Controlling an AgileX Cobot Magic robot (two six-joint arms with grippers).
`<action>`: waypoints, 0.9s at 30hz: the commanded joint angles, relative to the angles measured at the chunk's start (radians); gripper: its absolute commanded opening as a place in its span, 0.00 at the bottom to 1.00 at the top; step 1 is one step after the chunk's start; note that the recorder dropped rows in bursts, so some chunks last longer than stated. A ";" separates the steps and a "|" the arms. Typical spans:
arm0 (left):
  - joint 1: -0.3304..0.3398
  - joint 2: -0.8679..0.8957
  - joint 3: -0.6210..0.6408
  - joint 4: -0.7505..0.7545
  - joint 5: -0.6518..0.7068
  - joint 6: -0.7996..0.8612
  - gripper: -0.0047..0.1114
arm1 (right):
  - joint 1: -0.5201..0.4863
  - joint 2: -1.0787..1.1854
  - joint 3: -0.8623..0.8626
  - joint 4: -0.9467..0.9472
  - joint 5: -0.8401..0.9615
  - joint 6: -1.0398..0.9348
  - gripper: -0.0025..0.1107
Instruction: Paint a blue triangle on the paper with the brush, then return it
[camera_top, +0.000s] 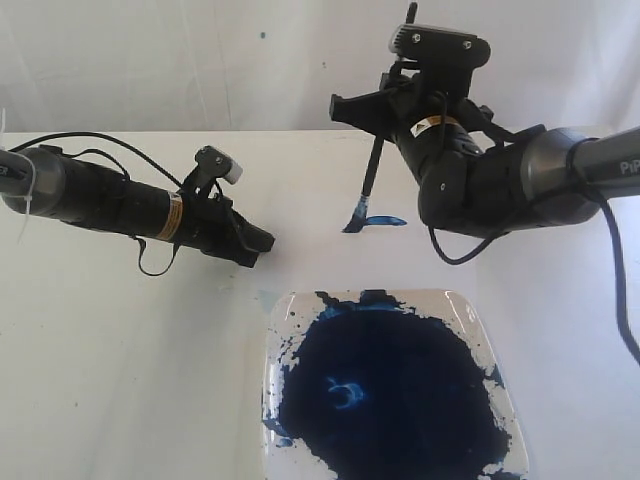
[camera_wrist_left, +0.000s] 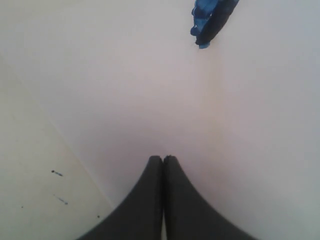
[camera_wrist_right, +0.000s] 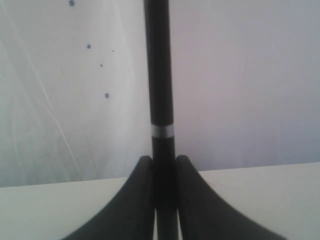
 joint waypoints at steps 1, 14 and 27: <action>-0.006 0.003 0.000 0.016 0.015 -0.002 0.04 | 0.001 -0.011 0.001 0.132 0.024 -0.088 0.02; -0.006 0.003 0.000 0.016 0.015 0.000 0.04 | 0.001 -0.067 0.001 0.399 0.065 -0.334 0.02; -0.006 0.003 0.000 0.016 0.015 0.000 0.04 | 0.001 -0.117 0.005 0.623 0.045 -0.576 0.02</action>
